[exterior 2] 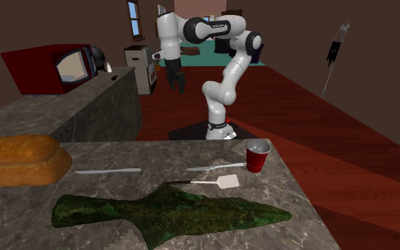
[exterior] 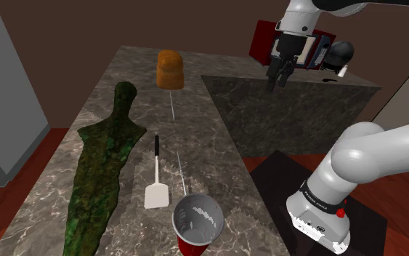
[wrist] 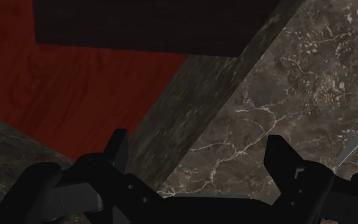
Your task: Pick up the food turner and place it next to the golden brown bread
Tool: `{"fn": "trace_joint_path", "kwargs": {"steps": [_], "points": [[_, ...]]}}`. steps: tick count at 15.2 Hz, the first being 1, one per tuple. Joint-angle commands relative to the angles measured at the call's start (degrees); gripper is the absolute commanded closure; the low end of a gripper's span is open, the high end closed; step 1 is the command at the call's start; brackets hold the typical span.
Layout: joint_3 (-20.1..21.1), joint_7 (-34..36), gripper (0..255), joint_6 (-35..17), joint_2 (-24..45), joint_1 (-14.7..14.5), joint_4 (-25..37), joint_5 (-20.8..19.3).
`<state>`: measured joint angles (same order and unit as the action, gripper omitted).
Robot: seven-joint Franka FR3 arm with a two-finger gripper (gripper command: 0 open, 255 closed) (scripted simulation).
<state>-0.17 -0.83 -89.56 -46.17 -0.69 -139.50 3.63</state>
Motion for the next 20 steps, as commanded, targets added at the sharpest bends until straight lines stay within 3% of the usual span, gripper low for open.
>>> {"fn": "trace_joint_path", "kwargs": {"steps": [1,10,15,20], "points": [[0.0,0.0,0,0.0,0.0,0.0,0.0,0.0],[14.19,18.99,0,-9.89,1.31,-2.15,-5.22,9.3],[22.58,29.53,0,-16.54,6.44,-2.49,-4.61,13.07],[31.29,40.5,0,-23.45,14.35,-1.14,-1.51,14.27]]}}
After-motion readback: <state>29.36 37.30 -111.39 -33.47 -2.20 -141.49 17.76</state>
